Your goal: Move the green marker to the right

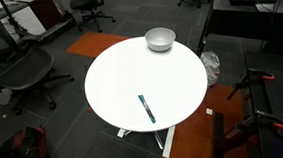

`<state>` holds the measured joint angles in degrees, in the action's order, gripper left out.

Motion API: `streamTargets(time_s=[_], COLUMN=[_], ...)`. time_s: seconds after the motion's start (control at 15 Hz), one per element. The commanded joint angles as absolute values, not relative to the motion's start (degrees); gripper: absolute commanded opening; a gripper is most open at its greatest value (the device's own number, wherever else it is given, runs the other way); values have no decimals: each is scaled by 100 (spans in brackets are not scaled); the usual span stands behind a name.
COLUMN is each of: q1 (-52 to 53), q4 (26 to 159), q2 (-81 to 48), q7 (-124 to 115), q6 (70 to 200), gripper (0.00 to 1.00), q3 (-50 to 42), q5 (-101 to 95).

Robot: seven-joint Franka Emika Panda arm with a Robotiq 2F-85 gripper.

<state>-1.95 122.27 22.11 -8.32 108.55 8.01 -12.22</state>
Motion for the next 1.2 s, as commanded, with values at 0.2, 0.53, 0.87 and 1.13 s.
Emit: streamTargets(time_s=[0.2, 0.53, 0.87, 1.13], q1=[-82, -39, -100, -111], q4=[12210, 12375, 12915, 13244], q2=[2199, 2164, 1943, 1525], q7=[-865, -987, -2190, -3345], q6=[10833, 11079, 11916, 12797], gripper=[100, 100, 100, 100], q3=[710, 697, 869, 1003], q5=[-1261, -1151, -1207, -1160])
